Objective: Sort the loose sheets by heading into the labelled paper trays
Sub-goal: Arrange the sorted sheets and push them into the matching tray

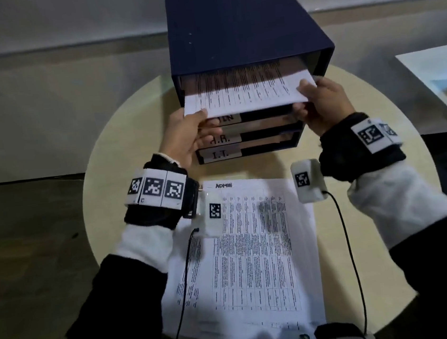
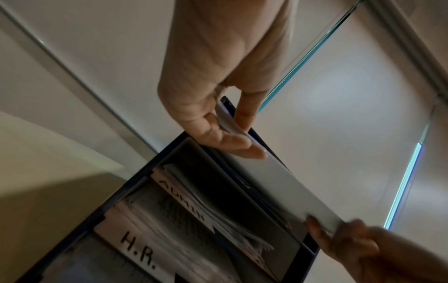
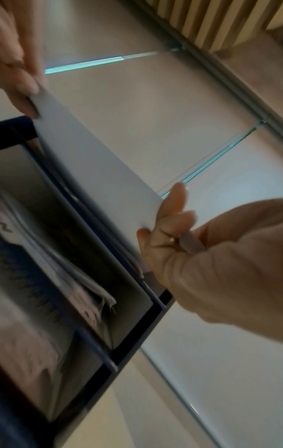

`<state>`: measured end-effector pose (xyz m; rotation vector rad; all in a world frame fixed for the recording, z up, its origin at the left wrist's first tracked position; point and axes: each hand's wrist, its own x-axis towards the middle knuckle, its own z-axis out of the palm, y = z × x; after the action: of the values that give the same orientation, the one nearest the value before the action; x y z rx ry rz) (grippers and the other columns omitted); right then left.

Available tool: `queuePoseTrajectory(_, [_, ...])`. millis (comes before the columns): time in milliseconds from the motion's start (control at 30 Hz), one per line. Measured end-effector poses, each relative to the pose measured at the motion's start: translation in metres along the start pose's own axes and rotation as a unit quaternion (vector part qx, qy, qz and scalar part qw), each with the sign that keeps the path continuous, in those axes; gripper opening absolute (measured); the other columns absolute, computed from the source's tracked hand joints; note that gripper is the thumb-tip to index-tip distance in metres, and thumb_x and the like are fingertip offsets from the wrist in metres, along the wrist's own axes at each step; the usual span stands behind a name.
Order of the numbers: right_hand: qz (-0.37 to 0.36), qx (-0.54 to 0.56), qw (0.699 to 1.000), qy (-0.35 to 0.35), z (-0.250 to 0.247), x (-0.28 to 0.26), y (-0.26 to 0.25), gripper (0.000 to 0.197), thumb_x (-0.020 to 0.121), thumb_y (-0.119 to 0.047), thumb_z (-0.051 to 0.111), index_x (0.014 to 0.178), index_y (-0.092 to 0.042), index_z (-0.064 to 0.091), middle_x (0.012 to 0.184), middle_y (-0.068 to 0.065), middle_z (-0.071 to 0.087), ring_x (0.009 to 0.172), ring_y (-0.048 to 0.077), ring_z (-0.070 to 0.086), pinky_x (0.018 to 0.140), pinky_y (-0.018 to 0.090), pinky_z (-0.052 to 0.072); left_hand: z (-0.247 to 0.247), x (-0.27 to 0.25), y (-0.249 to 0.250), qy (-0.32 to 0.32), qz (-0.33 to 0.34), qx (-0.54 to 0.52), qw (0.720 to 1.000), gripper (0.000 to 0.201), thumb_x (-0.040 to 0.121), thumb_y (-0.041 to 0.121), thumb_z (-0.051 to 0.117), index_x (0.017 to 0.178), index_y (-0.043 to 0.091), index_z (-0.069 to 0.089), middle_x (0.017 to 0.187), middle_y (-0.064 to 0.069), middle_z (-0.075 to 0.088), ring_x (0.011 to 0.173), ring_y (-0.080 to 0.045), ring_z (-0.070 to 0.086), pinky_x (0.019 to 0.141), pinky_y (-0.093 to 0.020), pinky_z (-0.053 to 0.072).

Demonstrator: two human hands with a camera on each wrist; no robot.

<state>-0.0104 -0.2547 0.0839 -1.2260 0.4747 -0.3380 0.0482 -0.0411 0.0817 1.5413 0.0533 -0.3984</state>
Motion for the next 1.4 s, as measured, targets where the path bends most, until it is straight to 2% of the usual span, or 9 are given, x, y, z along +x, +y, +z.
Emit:
queuePoseTrajectory(133, [0.010,0.012,1.000,0.007,0.011,0.018,-0.011,0.020,0.095,0.002,0.040,0.077,-0.005,0.046,0.067,0.008,0.051,0.039,0.009,0.051,0.042,0.015,0.040,0.003,0.007,0.009,0.012,0.014,0.005,1.000,0.019,0.098,0.013,0.042,0.113,0.004,0.049,0.073,-0.003,0.065,0.046,-0.004,0.062,0.043,-0.012,0.045])
queuePoseTrajectory(300, [0.008,0.022,0.998,0.052,0.021,0.034,-0.008,0.021,0.092,0.009,0.040,0.106,-0.004,0.031,0.084,0.011,0.046,0.045,0.012,0.059,0.055,0.023,0.056,0.011,0.018,0.014,0.004,0.013,0.059,0.998,0.016,0.099,0.012,0.038,0.086,0.012,0.049,0.072,-0.003,0.063,0.042,-0.003,0.060,0.040,-0.012,0.040])
queuePoseTrajectory(433, [-0.052,-0.103,0.991,0.071,0.021,0.033,-0.001,0.027,0.083,-0.001,0.052,0.107,-0.007,0.042,0.088,0.006,0.056,0.062,0.017,0.062,0.068,0.028,0.058,0.018,0.029,0.017,-0.009,0.009,0.107,0.994,0.018,0.098,0.010,0.037,0.082,0.011,0.046,0.069,-0.004,0.061,0.039,-0.004,0.059,0.037,-0.013,0.039])
queuePoseTrajectory(500, [-0.107,-0.235,0.962,0.090,0.018,0.026,0.005,0.043,0.071,-0.015,0.056,0.112,-0.014,0.045,0.088,0.004,0.059,0.073,0.022,0.058,0.077,0.037,0.052,0.020,0.036,0.018,-0.003,-0.002,0.130,0.992,0.015,0.097,0.009,0.038,0.089,0.005,0.049,0.067,-0.005,0.060,0.037,-0.004,0.058,0.037,-0.013,0.039])
queuePoseTrajectory(633, [-0.179,-0.466,0.866,0.039,0.023,0.020,0.017,0.022,0.083,-0.020,0.059,0.100,-0.006,0.061,0.109,0.015,0.057,0.102,0.026,0.053,0.083,0.024,0.038,0.024,0.045,0.021,0.013,-0.022,0.204,0.979,0.035,0.092,0.005,0.033,0.123,-0.010,0.038,0.064,-0.010,0.060,0.032,-0.009,0.056,0.034,-0.014,0.037])
queuePoseTrajectory(900, [-0.167,-0.612,0.772,-0.041,0.056,0.028,0.015,0.041,0.090,-0.033,0.051,0.119,-0.005,0.051,0.128,0.016,0.046,0.125,0.032,0.033,0.099,0.040,0.033,0.027,0.048,0.021,-0.024,-0.023,0.236,0.971,0.037,0.092,0.007,0.030,0.128,-0.001,0.030,0.065,-0.010,0.060,0.031,-0.010,0.056,0.034,-0.013,0.036])
queuePoseTrajectory(1067, [-0.147,-0.628,0.762,-0.056,0.058,0.034,0.016,0.046,0.090,-0.035,0.051,0.125,-0.005,0.046,0.133,0.018,0.041,0.126,0.035,0.029,0.099,0.040,0.030,0.019,0.040,0.001,0.005,0.031,0.172,0.985,0.044,0.090,0.001,0.034,0.133,0.008,0.027,0.069,-0.005,0.060,0.037,-0.007,0.055,0.039,-0.016,0.039])
queuePoseTrajectory(1233, [-0.216,-0.593,0.772,-0.077,0.048,0.026,0.032,0.046,0.087,-0.032,0.051,0.127,-0.010,0.049,0.130,0.011,0.046,0.121,0.033,0.035,0.096,0.030,0.021,0.010,0.022,-0.031,0.083,0.143,0.132,0.977,0.027,0.088,-0.007,0.039,0.092,0.018,0.049,0.074,0.000,0.058,0.045,-0.004,0.056,0.045,-0.012,0.040])
queuePoseTrajectory(1400, [-0.257,-0.536,0.800,-0.080,0.036,-0.008,0.064,0.035,0.086,-0.013,0.054,0.119,-0.004,0.054,0.122,0.016,0.049,0.114,0.032,0.041,0.091,0.034,0.034,-0.010,0.021,-0.083,0.147,0.038,0.146,0.978,0.025,0.089,-0.002,0.043,0.083,0.019,0.056,0.084,0.002,0.058,0.074,-0.016,0.058,0.064,-0.028,0.052])
